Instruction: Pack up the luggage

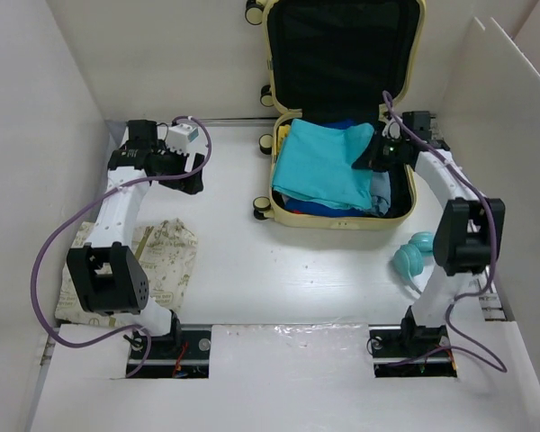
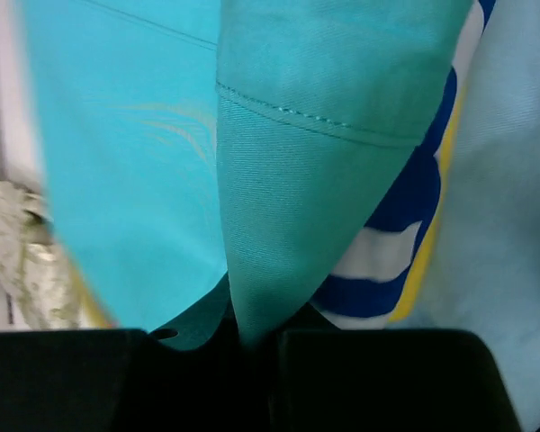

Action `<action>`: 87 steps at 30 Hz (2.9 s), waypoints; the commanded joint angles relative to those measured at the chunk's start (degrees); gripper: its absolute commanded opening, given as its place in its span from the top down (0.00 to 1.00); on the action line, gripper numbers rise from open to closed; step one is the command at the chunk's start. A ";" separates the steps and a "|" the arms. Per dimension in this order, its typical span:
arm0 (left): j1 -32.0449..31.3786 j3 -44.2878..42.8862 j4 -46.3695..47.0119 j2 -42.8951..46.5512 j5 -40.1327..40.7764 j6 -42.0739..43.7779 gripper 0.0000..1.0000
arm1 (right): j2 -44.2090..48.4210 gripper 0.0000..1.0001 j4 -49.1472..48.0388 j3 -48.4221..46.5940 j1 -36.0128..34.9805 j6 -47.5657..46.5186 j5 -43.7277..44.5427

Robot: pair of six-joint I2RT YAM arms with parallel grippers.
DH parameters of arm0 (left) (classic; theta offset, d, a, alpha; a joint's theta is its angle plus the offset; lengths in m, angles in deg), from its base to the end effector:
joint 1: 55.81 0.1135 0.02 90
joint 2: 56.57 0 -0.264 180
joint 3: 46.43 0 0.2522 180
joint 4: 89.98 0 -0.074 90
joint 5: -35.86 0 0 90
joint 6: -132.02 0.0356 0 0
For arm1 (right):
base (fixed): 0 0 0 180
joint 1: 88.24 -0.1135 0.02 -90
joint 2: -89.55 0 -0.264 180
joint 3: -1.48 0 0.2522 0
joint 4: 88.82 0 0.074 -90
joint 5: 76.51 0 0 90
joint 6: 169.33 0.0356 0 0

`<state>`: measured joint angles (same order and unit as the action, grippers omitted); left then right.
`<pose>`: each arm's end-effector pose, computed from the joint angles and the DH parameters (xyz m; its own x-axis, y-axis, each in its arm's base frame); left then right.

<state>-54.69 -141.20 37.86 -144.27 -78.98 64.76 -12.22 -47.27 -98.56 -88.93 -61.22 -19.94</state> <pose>0.3350 -0.0084 0.3330 -0.5453 0.3402 -0.7661 0.5308 0.8475 -0.0015 0.4012 0.0244 0.2932 -0.7793 0.2500 -0.5745 -0.1776 0.7911 0.5853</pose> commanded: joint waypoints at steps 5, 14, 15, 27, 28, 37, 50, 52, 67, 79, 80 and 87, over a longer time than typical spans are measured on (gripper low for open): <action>0.10 -0.02 -0.28 0.34 1.64 -0.15 0.17 | -8.61 1.00 6.38 -10.99 1.12 -14.41 0.81; 0.10 1.12 -0.28 0.34 1.64 -0.68 0.17 | -9.40 0.43 9.12 -19.71 -1.33 -18.37 9.96; 0.10 1.12 -0.28 0.34 1.64 -0.68 0.17 | -9.93 0.36 9.99 -20.24 -1.33 -18.37 10.75; -0.42 4.28 2.17 3.85 19.27 -0.68 0.17 | 4.18 0.16 10.64 -20.27 -12.29 -15.21 45.56; -1.03 5.24 2.70 4.81 26.44 -0.68 0.17 | 5.52 0.18 8.01 -17.46 -14.76 -15.99 44.86; -2.71 20.00 1.48 11.41 42.23 5.56 0.15 | -5.67 0.78 -4.07 -11.78 -19.88 -7.57 24.92; -2.19 28.51 -6.81 18.44 39.65 6.53 0.00 | 2.44 0.20 5.60 -14.37 -30.66 -7.83 40.01; 0.88 29.51 -1.10 18.44 44.16 6.53 0.00 | 7.98 0.19 5.61 -9.45 -34.27 -5.90 43.34; 28.19 28.82 11.50 15.46 30.92 5.65 0.00 | -4.38 0.19 -12.13 -6.61 -60.74 18.01 38.01; 35.88 29.77 10.35 20.64 24.49 9.42 0.00 | -31.01 0.14 -13.37 -22.79 -63.64 33.81 33.69; 35.88 29.77 9.83 21.25 24.49 9.43 0.00 | -31.63 0.14 -13.38 -22.79 -64.17 34.62 33.69; 35.88 30.39 9.30 22.83 23.88 11.27 0.00 | -37.70 0.11 -11.27 -27.44 -67.43 40.42 34.40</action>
<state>-18.84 -111.52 47.72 -123.14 -53.80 74.49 -46.39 -58.92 -123.63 -153.91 -25.40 15.01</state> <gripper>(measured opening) 0.996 0.887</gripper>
